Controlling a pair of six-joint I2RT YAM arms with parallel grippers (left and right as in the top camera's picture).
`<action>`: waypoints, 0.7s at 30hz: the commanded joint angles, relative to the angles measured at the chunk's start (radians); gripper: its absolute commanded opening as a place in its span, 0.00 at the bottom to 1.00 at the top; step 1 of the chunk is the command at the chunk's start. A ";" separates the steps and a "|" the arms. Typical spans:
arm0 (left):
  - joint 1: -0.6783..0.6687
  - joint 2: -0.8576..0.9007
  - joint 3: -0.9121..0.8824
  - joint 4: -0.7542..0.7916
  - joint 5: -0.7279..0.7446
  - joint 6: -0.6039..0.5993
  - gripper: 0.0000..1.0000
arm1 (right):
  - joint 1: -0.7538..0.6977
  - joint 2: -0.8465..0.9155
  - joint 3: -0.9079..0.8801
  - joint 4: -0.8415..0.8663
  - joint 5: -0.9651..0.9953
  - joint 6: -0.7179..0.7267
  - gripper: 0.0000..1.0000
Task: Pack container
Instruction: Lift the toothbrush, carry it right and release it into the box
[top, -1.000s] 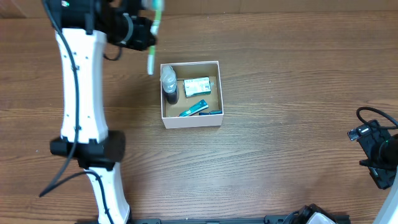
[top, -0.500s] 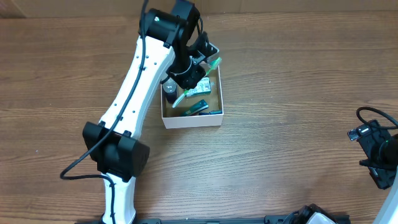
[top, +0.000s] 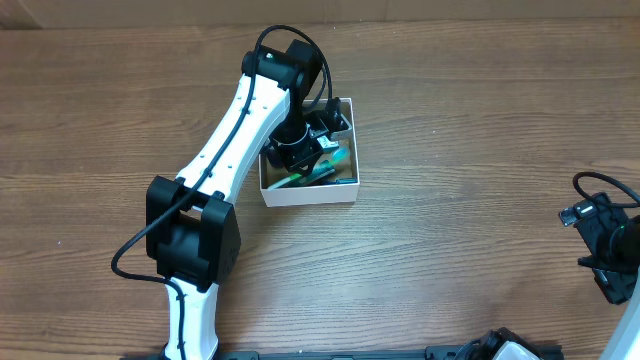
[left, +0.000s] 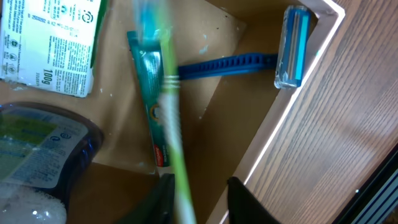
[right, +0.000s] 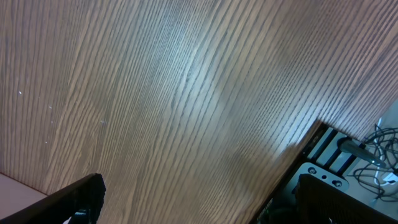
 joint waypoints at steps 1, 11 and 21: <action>-0.004 -0.006 0.003 0.002 0.026 0.023 0.35 | -0.003 -0.003 0.007 0.003 0.002 0.001 1.00; -0.080 -0.006 0.009 0.006 0.041 0.029 0.37 | -0.003 -0.003 0.007 0.003 0.002 0.001 1.00; -0.094 -0.027 0.484 -0.188 0.009 -0.302 1.00 | -0.003 -0.003 0.007 0.003 0.002 0.001 1.00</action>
